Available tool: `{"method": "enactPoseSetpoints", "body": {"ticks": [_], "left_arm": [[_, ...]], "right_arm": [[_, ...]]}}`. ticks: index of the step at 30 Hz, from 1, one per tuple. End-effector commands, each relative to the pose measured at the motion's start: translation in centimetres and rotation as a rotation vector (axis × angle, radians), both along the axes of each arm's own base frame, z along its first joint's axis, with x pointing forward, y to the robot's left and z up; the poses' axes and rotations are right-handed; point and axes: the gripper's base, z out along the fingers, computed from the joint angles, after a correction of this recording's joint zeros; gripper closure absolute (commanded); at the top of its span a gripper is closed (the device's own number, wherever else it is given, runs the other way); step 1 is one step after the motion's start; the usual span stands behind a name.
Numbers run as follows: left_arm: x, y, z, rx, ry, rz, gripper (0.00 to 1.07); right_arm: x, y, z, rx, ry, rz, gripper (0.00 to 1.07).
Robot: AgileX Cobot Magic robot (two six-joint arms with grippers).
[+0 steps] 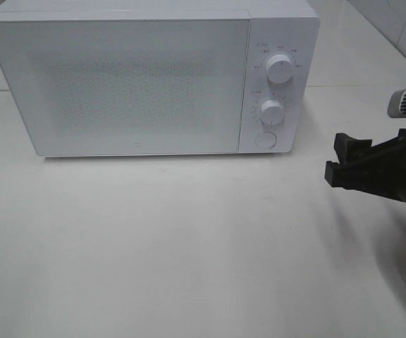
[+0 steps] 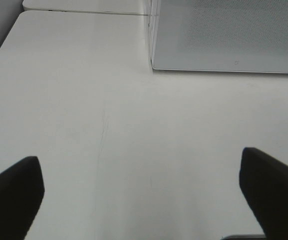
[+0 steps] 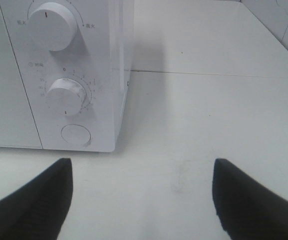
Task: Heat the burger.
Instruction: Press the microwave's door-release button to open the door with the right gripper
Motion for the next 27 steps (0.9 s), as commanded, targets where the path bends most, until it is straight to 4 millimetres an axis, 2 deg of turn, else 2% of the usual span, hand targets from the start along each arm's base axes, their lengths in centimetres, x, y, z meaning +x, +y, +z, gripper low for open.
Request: {"method": "enactPoseSetpoints", "body": {"ticks": [1, 11, 13, 18, 27], "left_arm": [[-0.2, 0.0, 0.1, -0.003, -0.028, -0.007, 0.07], [-0.2, 0.0, 0.1, -0.003, -0.028, -0.007, 0.07], [-0.2, 0.0, 0.1, -0.003, -0.028, -0.007, 0.07], [-0.2, 0.0, 0.1, -0.003, -0.028, -0.007, 0.07], [-0.2, 0.0, 0.1, -0.003, -0.028, -0.007, 0.07]], "right_arm": [[-0.2, 0.0, 0.2, -0.024, -0.017, -0.018, 0.31], [-0.1, 1.4, 0.0, -0.043, -0.050, 0.004, 0.31], [0.8, 2.3, -0.3, -0.034, -0.043, 0.002, 0.31], [1.9, 3.2, -0.3, -0.033, -0.064, -0.013, 0.31], [2.9, 3.8, -1.0, 0.007, -0.085, -0.049, 0.31]]}}
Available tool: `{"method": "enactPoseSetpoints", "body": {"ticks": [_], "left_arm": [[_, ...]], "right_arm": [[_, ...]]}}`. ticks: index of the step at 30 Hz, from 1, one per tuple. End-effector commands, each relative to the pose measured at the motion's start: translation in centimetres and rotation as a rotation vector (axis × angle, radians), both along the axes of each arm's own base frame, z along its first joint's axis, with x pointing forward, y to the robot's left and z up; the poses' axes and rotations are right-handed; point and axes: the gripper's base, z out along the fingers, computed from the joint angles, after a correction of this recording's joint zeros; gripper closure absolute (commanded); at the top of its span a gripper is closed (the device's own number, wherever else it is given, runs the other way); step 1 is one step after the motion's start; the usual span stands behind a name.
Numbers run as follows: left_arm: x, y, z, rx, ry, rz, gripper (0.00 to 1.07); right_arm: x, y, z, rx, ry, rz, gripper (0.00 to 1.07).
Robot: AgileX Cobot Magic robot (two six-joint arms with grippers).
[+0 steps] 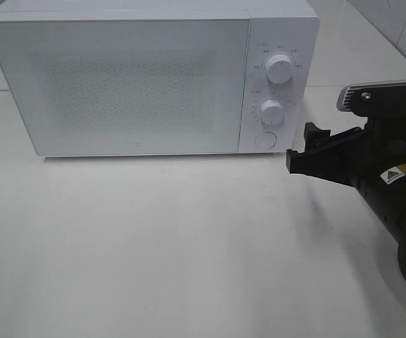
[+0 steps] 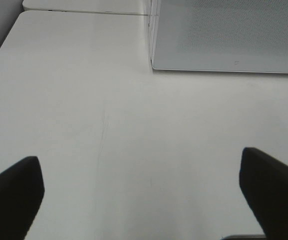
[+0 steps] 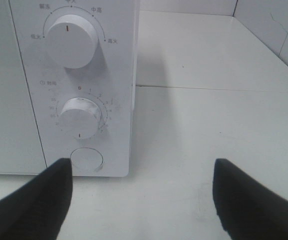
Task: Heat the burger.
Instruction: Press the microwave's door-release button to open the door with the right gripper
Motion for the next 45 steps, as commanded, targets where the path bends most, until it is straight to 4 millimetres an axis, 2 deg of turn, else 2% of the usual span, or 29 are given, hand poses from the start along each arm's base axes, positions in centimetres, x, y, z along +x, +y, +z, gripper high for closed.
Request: {"method": "enactPoseSetpoints", "body": {"ticks": [1, 15, 21, 37, 42, 44, 45], "left_arm": [[-0.2, 0.0, 0.1, -0.003, -0.028, -0.007, 0.07], [-0.2, 0.0, 0.1, -0.003, -0.028, -0.007, 0.07], [-0.2, 0.0, 0.1, -0.003, -0.028, -0.007, 0.07], [-0.2, 0.0, 0.1, -0.003, -0.028, -0.007, 0.07], [-0.2, 0.0, 0.1, -0.003, -0.028, -0.007, 0.07], [-0.2, 0.0, 0.1, -0.003, -0.028, -0.007, 0.07], [-0.2, 0.0, 0.1, -0.003, -0.028, -0.007, 0.07]], "right_arm": [[0.7, 0.6, -0.1, 0.015, -0.037, -0.015, 0.31], [3.6, 3.2, -0.8, 0.040, -0.051, -0.022, 0.31], [4.5, 4.1, -1.7, 0.031, -0.033, -0.020, 0.31], [5.4, 4.5, -2.5, 0.062, -0.009, -0.028, 0.31], [5.3, 4.6, -2.8, 0.202, 0.017, -0.063, 0.34], [5.2, 4.7, -3.0, 0.385, 0.039, -0.110, 0.38], [5.2, 4.7, -3.0, 0.385, 0.039, -0.110, 0.38]]}}
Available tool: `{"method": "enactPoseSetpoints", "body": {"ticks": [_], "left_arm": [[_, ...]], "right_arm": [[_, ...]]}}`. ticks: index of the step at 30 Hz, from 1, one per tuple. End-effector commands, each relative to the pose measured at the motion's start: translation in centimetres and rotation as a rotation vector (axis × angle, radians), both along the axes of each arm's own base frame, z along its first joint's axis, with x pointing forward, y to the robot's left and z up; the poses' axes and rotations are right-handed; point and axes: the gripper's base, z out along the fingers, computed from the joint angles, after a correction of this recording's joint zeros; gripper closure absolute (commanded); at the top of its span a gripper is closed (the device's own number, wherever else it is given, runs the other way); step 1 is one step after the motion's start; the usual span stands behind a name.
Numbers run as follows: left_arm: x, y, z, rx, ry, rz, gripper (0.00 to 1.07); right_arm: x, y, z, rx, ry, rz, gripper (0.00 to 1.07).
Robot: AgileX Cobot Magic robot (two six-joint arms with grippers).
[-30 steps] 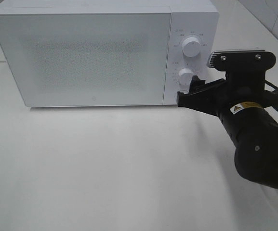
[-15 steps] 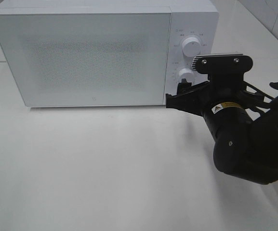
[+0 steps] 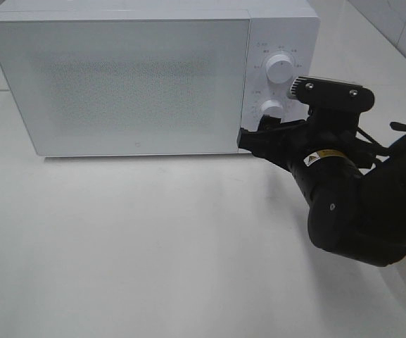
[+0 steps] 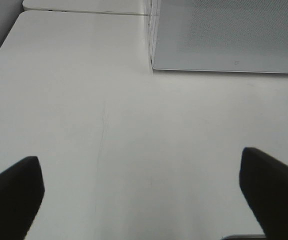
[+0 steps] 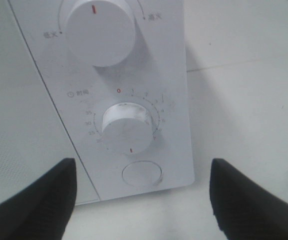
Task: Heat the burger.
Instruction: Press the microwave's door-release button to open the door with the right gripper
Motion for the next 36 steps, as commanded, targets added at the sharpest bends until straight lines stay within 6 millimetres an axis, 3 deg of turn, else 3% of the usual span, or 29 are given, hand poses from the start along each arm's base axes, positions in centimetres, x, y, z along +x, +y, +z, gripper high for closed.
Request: {"method": "enactPoseSetpoints", "body": {"ticks": [1, 6, 8, 11, 13, 14, 16, 22, 31, 36], "left_arm": [[-0.2, 0.0, 0.1, -0.003, -0.028, -0.007, 0.07], [-0.2, 0.0, 0.1, -0.003, -0.028, -0.007, 0.07], [-0.2, 0.0, 0.1, -0.003, -0.028, -0.007, 0.07], [-0.2, 0.0, 0.1, -0.003, -0.028, -0.007, 0.07], [-0.2, 0.0, 0.1, -0.003, -0.028, -0.007, 0.07], [-0.2, 0.0, 0.1, -0.003, -0.028, -0.007, 0.07], [-0.2, 0.0, 0.1, -0.003, -0.028, -0.007, 0.07], [-0.2, 0.0, 0.1, -0.003, -0.028, -0.007, 0.07], [-0.2, 0.0, 0.1, -0.003, -0.028, -0.007, 0.07], [-0.2, 0.0, 0.1, -0.003, -0.028, -0.007, 0.07]], "right_arm": [[0.1, 0.1, -0.3, 0.285, 0.033, -0.079, 0.42], [0.0, 0.2, -0.5, 0.530, 0.042, -0.156, 0.51], [0.0, 0.2, -0.6, 0.811, 0.045, -0.250, 0.63], [0.0, 0.2, -0.6, 0.862, 0.046, -0.268, 0.67], [-0.1, 0.3, -0.8, 1.024, 0.058, -0.327, 0.80], [-0.1, 0.3, -0.8, 1.024, 0.058, -0.327, 0.80], [-0.1, 0.3, -0.8, 1.195, 0.053, -0.386, 0.94], [-0.1, 0.3, -0.8, 1.251, 0.052, -0.405, 1.07], [0.3, 0.1, -1.2, 1.253, 0.089, -0.413, 1.07], [1.9, 0.0, -2.4, 1.274, 0.104, -0.410, 1.07]]}}
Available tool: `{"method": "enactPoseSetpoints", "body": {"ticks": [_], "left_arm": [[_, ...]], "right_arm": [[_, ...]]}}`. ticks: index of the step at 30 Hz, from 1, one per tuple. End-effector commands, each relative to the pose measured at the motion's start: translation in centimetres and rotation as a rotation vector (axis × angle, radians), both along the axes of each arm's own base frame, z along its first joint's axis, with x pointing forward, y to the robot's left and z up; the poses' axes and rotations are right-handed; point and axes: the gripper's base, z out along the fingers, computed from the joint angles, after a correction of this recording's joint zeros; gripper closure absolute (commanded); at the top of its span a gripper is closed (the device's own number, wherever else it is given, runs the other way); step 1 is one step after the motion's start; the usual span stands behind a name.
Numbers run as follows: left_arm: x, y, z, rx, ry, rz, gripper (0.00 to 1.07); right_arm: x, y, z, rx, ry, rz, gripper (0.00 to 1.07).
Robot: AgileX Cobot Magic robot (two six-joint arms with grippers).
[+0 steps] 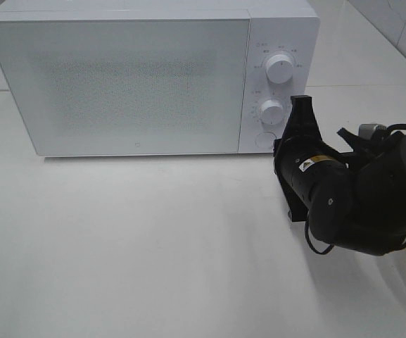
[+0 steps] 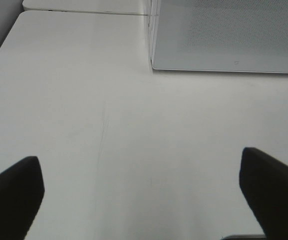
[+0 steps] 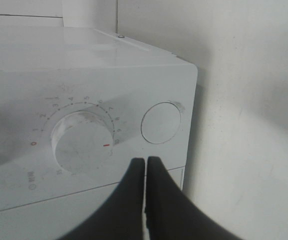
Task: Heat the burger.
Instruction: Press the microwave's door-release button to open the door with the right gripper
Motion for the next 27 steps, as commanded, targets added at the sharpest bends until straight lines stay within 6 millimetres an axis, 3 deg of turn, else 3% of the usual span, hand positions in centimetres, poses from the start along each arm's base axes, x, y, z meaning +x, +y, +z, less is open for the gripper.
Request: {"method": "enactPoseSetpoints", "body": {"ticks": [1, 18, 27], "left_arm": [[-0.2, 0.0, 0.1, -0.003, -0.028, -0.007, 0.07], [-0.2, 0.0, 0.1, -0.003, -0.028, -0.007, 0.07], [-0.2, 0.0, 0.1, -0.003, -0.028, -0.007, 0.07]], "right_arm": [[0.7, 0.3, -0.3, 0.008, -0.002, 0.020, 1.07], [4.3, 0.1, -2.5, 0.022, 0.013, -0.009, 1.07], [5.2, 0.5, -2.9, 0.018, 0.030, -0.002, 1.07]]}}
